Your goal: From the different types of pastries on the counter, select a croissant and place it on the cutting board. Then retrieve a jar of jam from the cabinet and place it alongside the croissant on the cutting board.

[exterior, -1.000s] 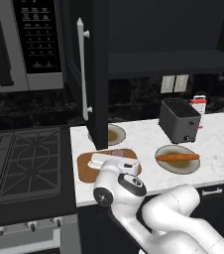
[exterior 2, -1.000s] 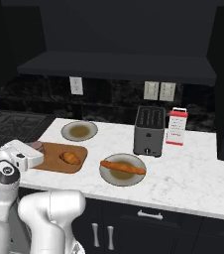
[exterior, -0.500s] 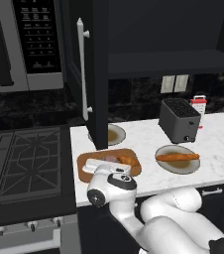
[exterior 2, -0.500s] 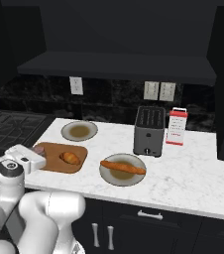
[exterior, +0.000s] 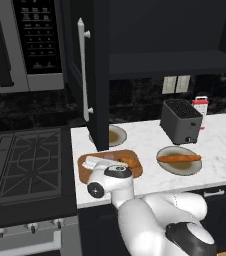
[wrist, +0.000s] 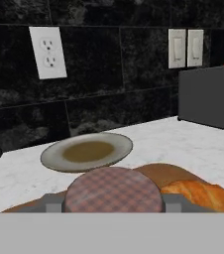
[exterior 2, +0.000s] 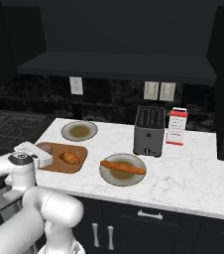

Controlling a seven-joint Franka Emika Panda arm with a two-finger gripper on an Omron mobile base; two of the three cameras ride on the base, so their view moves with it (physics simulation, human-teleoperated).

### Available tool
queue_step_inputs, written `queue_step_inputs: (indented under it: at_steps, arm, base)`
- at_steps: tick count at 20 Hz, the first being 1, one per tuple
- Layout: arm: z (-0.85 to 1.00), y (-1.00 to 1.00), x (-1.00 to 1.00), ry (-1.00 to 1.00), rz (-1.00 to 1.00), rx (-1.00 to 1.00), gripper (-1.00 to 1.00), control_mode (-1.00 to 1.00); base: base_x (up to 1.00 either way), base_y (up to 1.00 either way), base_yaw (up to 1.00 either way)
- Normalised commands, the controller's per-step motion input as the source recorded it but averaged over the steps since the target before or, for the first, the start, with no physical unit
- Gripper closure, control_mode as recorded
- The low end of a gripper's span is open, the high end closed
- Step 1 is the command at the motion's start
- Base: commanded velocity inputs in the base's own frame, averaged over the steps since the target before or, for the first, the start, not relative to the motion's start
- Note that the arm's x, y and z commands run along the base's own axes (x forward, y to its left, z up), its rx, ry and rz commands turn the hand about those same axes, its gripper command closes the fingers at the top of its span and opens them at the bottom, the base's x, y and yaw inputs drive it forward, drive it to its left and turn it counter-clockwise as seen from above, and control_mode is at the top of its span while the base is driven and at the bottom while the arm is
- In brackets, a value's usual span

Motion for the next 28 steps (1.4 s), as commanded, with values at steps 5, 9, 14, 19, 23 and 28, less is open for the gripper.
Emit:
queue_step_inputs:
  at_steps: [5, 9, 14, 19, 23, 28]
  arm:
    - [-0.36, -0.01, 0.18, 0.00, -0.05, 0.01, 1.00, -1.00]
    - [-0.33, 0.00, 0.42, 0.00, -0.06, 0.00, 1.00, -1.00]
    - [-0.40, -0.04, 0.52, 0.00, -0.03, 0.01, -1.00, -1.00]
    - [-0.48, -0.16, 0.11, -0.05, 0.00, 0.04, -1.00, -1.00]
    - [-0.01, 0.19, -0.64, -0.09, 0.00, 0.03, -1.00, -1.00]
    - [0.00, 0.58, -0.92, -0.06, 0.00, 0.01, -1.00, -1.00]
  base:
    - [0.00, 0.00, 0.00]
    - [0.00, 0.00, 0.00]
    - [0.00, 0.00, 0.00]
    - [0.00, 0.00, 0.00]
    - [0.00, 0.00, 0.00]
    - [0.00, 0.00, 0.00]
